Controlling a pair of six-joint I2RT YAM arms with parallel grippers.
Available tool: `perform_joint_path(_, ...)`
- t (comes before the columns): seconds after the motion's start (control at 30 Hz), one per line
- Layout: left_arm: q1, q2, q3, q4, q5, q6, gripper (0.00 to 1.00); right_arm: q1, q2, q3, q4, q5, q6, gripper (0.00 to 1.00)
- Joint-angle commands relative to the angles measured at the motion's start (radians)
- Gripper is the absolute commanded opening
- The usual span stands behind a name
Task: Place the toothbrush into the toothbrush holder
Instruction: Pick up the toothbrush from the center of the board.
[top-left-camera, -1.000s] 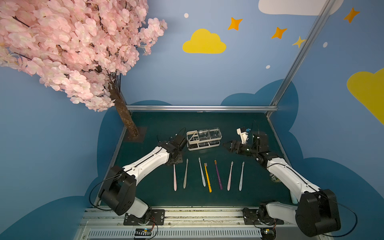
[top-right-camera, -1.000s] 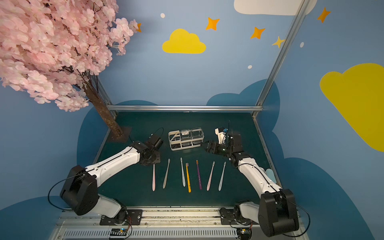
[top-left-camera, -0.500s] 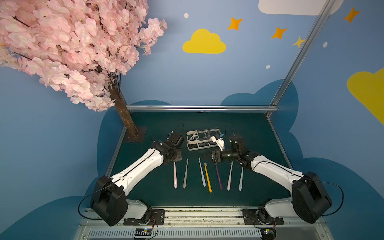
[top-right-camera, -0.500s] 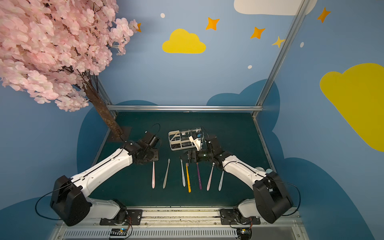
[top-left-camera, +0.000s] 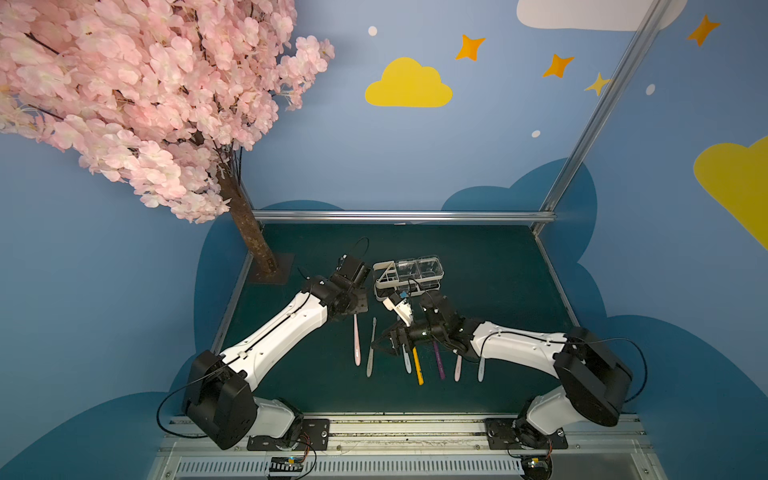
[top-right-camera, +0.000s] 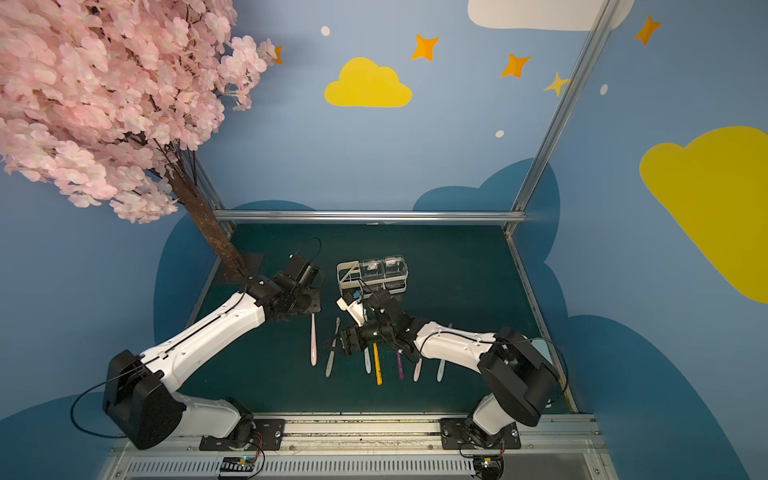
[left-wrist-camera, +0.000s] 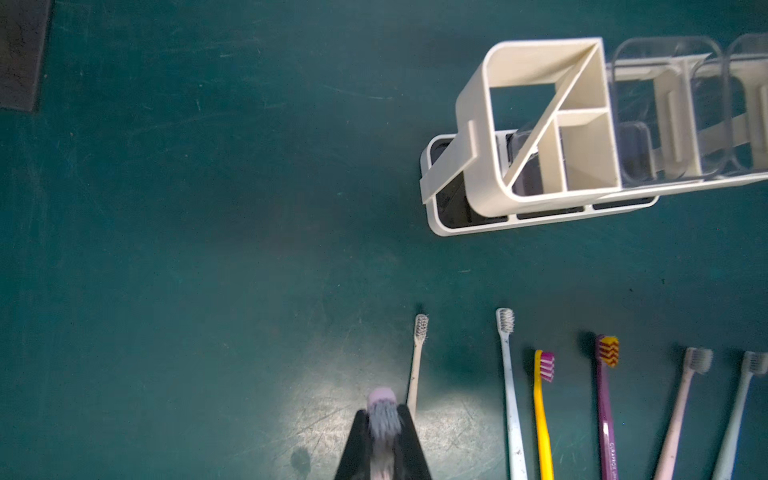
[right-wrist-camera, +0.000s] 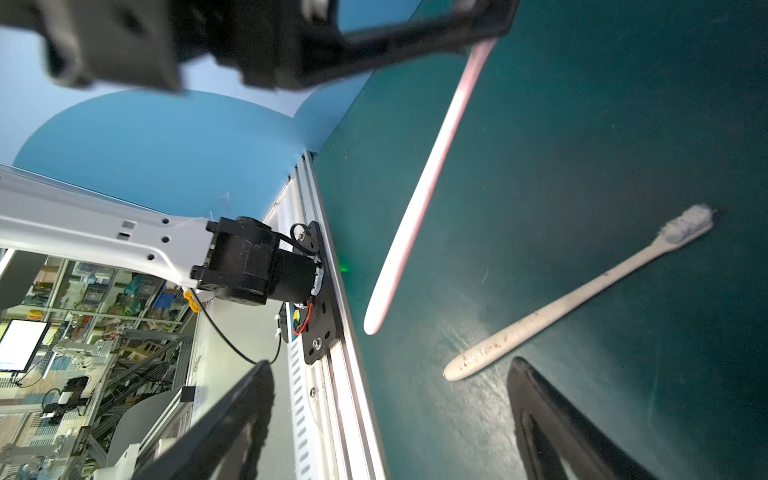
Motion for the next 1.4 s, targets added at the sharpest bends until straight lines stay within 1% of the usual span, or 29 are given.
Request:
perform_joint_path(0.0, 0.004, 0.001, 0.020, 0.004, 0.016, 0.007, 0.02, 0.030, 0.058, -0.004, 0.088, 0.051, 0.023, 0.84)
perform_joint_path(0.1, 0.004, 0.005, 0.018, 0.006, 0.016, 0.004, 0.02, 0.049, 0.096, 0.006, 0.122, 0.074, 0.034, 0.82)
perform_joint_path(0.23, 0.006, 0.002, 0.011, 0.010, 0.018, -0.003, 0.02, 0.059, 0.135, 0.019, 0.159, 0.074, 0.051, 0.73)
perform_joint_path(0.4, 0.007, 0.005, 0.009, 0.018, 0.024, -0.014, 0.02, 0.082, 0.151, 0.022, 0.206, 0.085, 0.062, 0.68)
perform_joint_path(0.53, 0.010, 0.007, 0.002, 0.029, 0.032, -0.026, 0.02, 0.089, 0.156, 0.015, 0.245, 0.094, 0.071, 0.67)
perform_joint_path(0.63, 0.012, 0.008, -0.003, 0.036, 0.042, -0.034, 0.02, 0.089, 0.162, 0.012, 0.276, 0.092, 0.084, 0.60)
perform_joint_path(0.77, 0.015, 0.004, -0.009, 0.042, 0.049, -0.044, 0.02, 0.090, 0.169, 0.013, 0.302, 0.087, 0.100, 0.54)
perform_joint_path(0.9, 0.020, -0.003, -0.018, 0.052, 0.057, -0.051, 0.03, 0.092, 0.185, 0.024, 0.306, 0.080, 0.105, 0.51)
perform_joint_path(1.03, 0.027, -0.006, -0.020, 0.052, 0.063, -0.052, 0.03, 0.093, 0.193, 0.023, 0.313, 0.079, 0.111, 0.42)
perform_joint_path(1.27, 0.036, -0.012, -0.033, 0.063, 0.077, -0.058, 0.04, 0.093, 0.185, 0.022, 0.301, 0.083, 0.107, 0.36)
perform_joint_path(1.33, 0.038, -0.015, -0.035, 0.067, 0.077, -0.061, 0.06, 0.093, 0.183, 0.022, 0.299, 0.082, 0.107, 0.29)
perform_joint_path(1.37, 0.039, -0.016, -0.036, 0.069, 0.079, -0.062, 0.07, 0.093, 0.182, 0.021, 0.302, 0.082, 0.108, 0.27)
